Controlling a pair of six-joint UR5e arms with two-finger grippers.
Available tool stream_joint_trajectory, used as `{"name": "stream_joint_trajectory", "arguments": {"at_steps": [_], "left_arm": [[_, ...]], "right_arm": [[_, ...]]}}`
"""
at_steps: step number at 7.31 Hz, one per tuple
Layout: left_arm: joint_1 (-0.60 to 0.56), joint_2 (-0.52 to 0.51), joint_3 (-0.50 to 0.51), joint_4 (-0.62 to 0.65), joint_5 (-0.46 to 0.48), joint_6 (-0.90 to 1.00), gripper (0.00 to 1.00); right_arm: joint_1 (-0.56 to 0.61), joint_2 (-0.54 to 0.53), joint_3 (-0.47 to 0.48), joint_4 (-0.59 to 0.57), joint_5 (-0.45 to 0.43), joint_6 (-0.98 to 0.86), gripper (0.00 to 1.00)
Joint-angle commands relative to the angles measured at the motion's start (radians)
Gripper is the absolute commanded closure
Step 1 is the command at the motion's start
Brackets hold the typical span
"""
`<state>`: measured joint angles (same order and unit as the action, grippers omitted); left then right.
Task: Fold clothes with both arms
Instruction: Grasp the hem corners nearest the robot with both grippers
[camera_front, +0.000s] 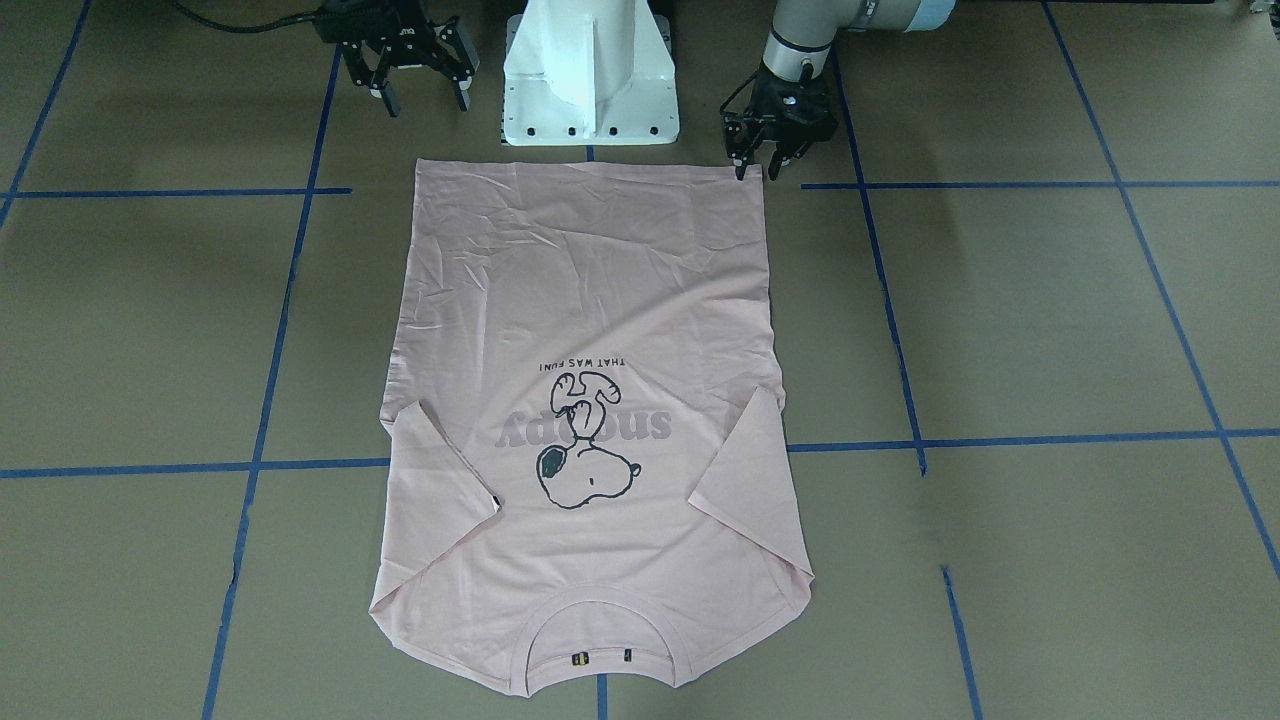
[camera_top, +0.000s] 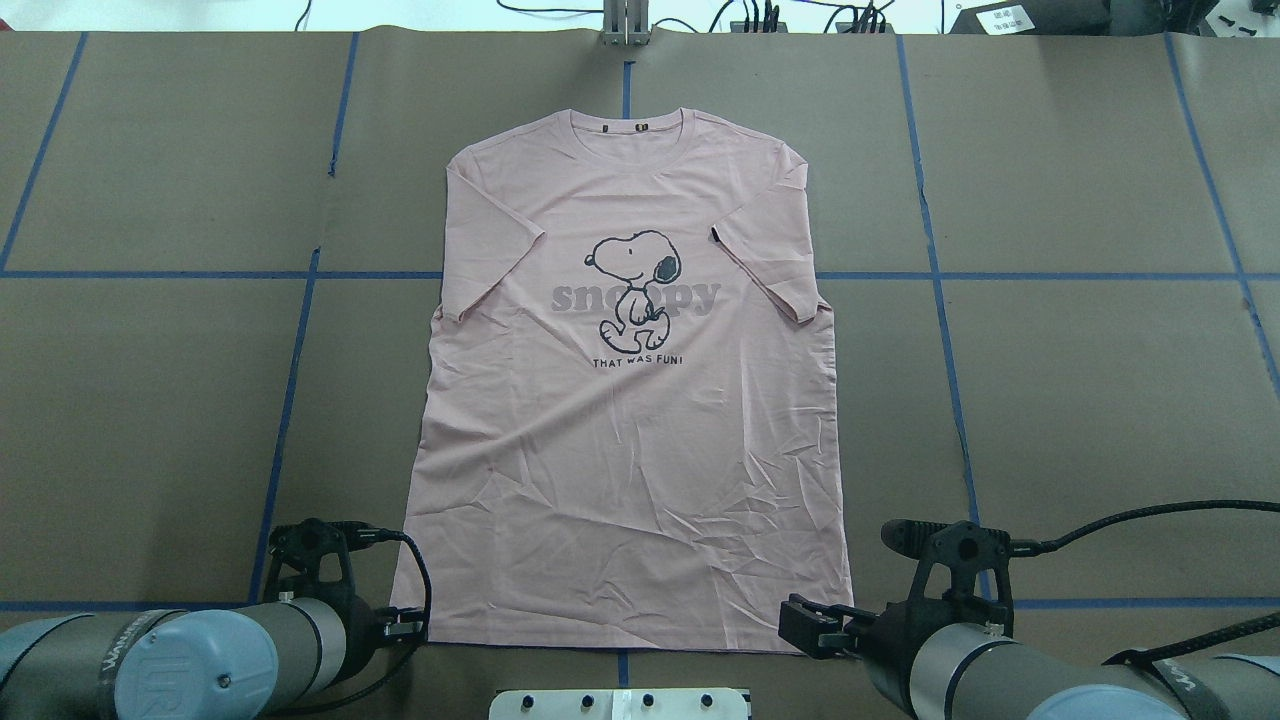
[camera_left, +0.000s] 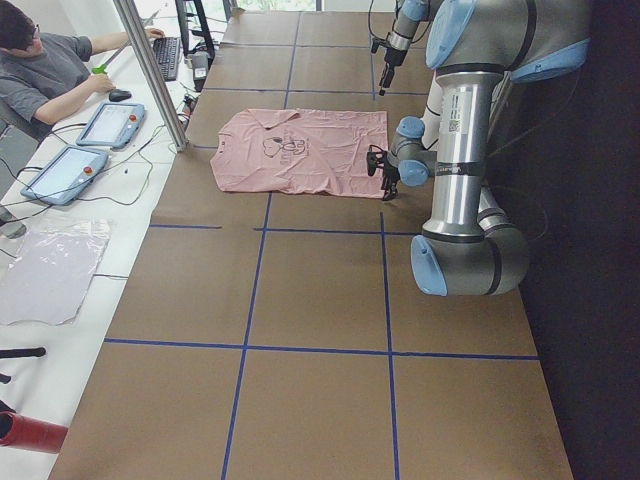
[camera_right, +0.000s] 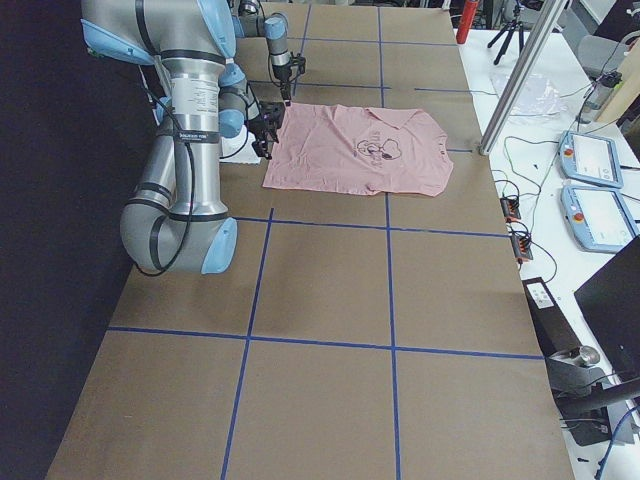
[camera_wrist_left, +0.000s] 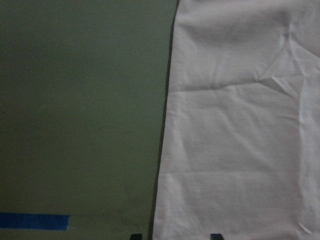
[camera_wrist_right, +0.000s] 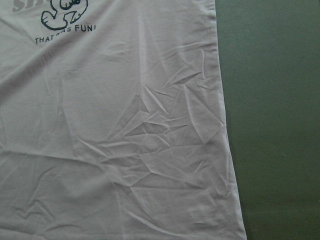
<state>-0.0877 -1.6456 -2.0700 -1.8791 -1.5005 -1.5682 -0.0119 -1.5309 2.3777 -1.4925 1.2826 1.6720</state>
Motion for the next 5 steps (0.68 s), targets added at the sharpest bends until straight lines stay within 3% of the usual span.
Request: {"name": "stream_joint_trajectory", "arguments": {"at_steps": [1, 3, 5], "left_arm": [[0.002, 0.001, 0.001, 0.0, -0.001, -0.001, 0.64], [0.002, -0.002, -0.001, -0.002, -0.001, -0.001, 1.0], [0.005, -0.002, -0.004, -0.002, -0.001, -0.001, 1.0]], "right_arm": [[0.001, 0.0, 0.0, 0.0, -0.002, 0.0, 0.0], [0.0, 0.0, 0.0, 0.0, -0.002, 0.0, 0.0], [0.0, -0.002, -0.002, 0.0, -0.002, 0.0, 0.0]]}}
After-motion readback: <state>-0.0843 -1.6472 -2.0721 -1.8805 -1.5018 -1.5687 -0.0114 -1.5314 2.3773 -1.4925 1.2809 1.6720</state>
